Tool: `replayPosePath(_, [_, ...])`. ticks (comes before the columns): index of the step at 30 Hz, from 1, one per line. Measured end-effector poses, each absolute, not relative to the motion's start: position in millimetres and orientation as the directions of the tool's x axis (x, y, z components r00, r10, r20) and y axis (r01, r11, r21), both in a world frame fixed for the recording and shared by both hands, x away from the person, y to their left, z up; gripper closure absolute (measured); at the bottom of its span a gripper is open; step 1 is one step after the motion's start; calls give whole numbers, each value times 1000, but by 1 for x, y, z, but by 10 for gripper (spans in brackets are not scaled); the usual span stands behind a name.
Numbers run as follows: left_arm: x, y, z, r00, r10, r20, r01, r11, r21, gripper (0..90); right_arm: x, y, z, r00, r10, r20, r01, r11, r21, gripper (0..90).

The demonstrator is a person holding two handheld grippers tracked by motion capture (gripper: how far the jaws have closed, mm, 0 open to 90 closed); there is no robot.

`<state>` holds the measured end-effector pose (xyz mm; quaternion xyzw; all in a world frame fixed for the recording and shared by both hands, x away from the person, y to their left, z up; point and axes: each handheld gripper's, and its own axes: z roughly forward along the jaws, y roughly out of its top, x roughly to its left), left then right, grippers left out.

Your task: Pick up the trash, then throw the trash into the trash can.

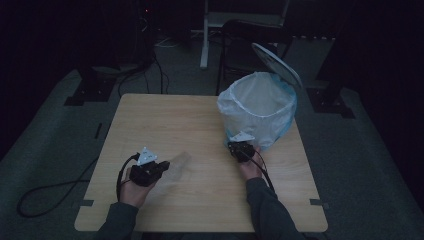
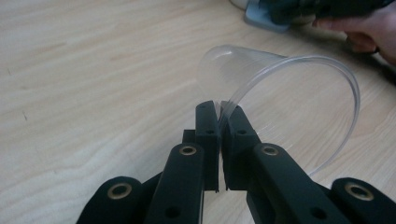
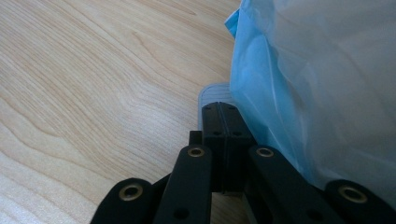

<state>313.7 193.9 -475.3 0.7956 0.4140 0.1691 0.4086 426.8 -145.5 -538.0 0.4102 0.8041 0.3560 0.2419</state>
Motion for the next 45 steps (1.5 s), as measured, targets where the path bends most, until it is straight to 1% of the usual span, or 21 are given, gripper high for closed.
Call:
replayPosePath(14, [326,192,-450,595,802,-46,471,-301,829,873,427,-146,-538,-548,831,-97,485,410,772,900])
replayPosePath(28, [330,192,-443,592,804,-59,459,-277,844,874,427,-146,-539,-548,831,-98,480,408,776,900])
replayPosePath(45, [339,191,-423,607,793,-55,423,-264,867,874,426,-146,-539,-542,835,-95,481,401,779,900])
